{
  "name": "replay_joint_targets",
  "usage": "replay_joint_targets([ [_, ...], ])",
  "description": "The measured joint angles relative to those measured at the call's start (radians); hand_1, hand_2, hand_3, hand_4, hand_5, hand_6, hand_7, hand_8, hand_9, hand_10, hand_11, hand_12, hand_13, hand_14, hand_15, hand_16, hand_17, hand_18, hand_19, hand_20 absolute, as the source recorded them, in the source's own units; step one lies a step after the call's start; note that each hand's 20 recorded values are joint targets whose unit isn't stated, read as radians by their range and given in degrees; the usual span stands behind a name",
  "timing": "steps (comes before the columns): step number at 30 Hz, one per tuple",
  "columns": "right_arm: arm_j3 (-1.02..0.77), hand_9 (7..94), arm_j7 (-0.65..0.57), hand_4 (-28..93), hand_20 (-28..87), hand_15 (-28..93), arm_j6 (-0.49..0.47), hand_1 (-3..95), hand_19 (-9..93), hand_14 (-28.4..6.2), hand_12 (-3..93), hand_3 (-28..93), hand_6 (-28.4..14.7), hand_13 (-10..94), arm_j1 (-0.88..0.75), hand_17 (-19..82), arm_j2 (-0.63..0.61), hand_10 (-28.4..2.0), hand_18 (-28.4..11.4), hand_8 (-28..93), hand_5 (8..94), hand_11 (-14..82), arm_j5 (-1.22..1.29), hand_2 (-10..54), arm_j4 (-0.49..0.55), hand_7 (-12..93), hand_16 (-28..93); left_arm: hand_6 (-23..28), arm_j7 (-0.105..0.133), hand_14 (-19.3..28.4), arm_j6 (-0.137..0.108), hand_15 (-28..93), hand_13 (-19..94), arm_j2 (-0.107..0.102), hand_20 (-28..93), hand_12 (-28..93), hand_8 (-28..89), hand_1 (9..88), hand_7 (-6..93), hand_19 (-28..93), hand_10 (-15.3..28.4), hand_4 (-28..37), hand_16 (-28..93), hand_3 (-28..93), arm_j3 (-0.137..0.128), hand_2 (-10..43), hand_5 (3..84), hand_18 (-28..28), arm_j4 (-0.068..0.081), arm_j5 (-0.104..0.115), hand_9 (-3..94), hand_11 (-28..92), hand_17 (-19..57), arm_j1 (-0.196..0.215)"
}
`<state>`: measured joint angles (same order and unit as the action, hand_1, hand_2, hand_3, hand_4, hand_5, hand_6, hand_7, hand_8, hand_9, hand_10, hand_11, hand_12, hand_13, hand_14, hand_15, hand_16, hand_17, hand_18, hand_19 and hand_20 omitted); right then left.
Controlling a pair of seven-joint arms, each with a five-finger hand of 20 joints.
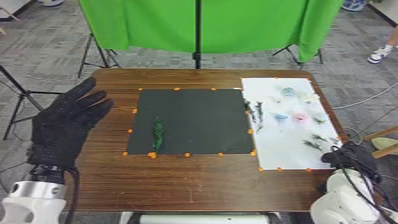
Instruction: Arrange flowers
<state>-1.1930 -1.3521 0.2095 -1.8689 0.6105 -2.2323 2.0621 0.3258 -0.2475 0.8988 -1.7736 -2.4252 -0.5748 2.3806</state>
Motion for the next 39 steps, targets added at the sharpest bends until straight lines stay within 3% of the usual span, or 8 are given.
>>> replay_joint_targets([
  [5,-0.006,87.4,0.004,-28,-4,57,-0.017,55.9,93,-7.0,21.1,58,-2.0,83,0.004,44,0.000,-9.8,-20.9,1,79.7,27.0,0.003,-9.5,-0.002,17,16,10.5,0.002,28.4,0.000,49,24,0.000,7,11,-10,23.3,15.2,59,21.9,-23.1,-9,76,0.000,7.1,37.2,28.4,0.000,0.000,32.8,26,-10.1,0.003],
  [8,0.003,91.2,0.010,-28,1,57,-0.017,58.8,93,-5.7,23.5,58,-0.5,85,0.016,44,-0.002,-9.2,-20.6,4,84.6,27.3,0.005,-9.5,-0.007,19,17,10.4,0.002,28.4,0.000,49,24,0.000,7,11,-10,23.3,15.2,59,21.8,-23.1,-9,76,0.000,7.1,37.1,28.4,0.000,0.000,32.8,26,-10.1,0.005],
  [20,0.088,93.6,0.012,-28,15,60,0.098,56.6,93,-5.3,21.7,67,-1.2,88,0.054,45,-0.018,-9.6,-21.1,7,88.2,32.2,-0.068,-9.5,-0.033,19,19,10.4,0.001,28.4,0.000,50,24,0.000,7,11,-10,23.4,15.2,59,21.8,-23.1,-9,76,-0.001,7.2,37.1,28.4,0.000,0.001,32.7,26,-10.1,0.007],
  [39,0.139,93.7,-0.039,-28,22,60,0.173,55.6,93,-5.0,17.7,70,-1.9,90,0.109,47,-0.032,-9.7,-22.3,10,90.9,38.1,-0.194,-9.5,-0.016,19,19,10.5,0.004,28.4,-0.001,49,24,-0.004,7,11,-10,23.4,15.3,59,21.8,-23.3,-9,77,-0.001,7.1,37.2,28.4,-0.001,0.002,32.7,26,-10.2,0.008],
])
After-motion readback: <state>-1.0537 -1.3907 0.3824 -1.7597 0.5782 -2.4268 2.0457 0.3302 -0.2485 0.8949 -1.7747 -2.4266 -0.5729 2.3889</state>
